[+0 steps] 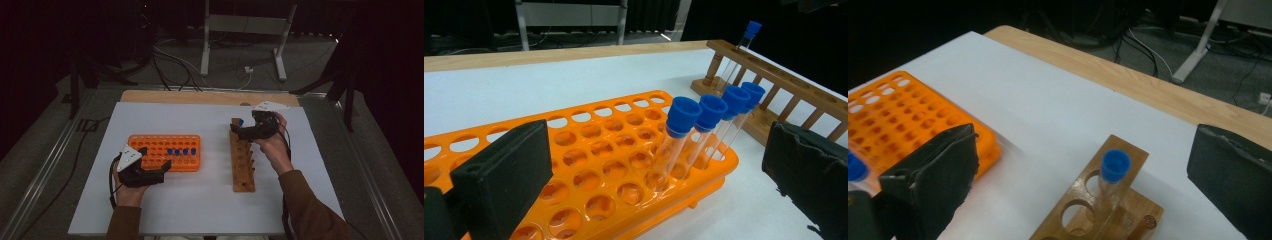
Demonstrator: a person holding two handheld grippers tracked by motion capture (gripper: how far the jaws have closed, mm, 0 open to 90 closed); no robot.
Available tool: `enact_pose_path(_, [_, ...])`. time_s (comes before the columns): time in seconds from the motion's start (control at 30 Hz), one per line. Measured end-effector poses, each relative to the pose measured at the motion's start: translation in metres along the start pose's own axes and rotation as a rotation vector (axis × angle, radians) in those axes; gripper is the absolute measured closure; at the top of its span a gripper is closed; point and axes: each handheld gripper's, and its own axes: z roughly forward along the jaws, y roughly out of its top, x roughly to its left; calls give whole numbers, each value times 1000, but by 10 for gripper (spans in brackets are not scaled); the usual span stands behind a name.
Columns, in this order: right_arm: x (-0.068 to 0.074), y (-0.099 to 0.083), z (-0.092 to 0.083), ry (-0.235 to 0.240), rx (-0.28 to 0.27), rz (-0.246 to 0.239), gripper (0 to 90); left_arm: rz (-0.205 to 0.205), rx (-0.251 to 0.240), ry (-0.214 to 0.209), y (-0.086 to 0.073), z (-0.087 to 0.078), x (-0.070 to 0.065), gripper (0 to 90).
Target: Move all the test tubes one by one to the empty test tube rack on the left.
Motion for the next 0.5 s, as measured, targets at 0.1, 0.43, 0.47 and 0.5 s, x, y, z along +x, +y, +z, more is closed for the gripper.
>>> enact_pose_path(0.1, [-4, -1, 5, -5, 10, 14, 42, -2, -1, 1, 0, -1, 1, 7])
enact_pose_path(0.43, [-14, -8, 20, -30, 32, 47, 201, -9, -3, 2, 0, -1, 1, 7])
enact_pose_path(0.47, [-15, -9, 22, -33, 34, 49, 244, -9, -3, 2, 0, -1, 1, 7])
enact_pose_path(0.5, [-16, -9, 23, -29, 37, 49, 285, -9, -3, 2, 0, -1, 1, 7])
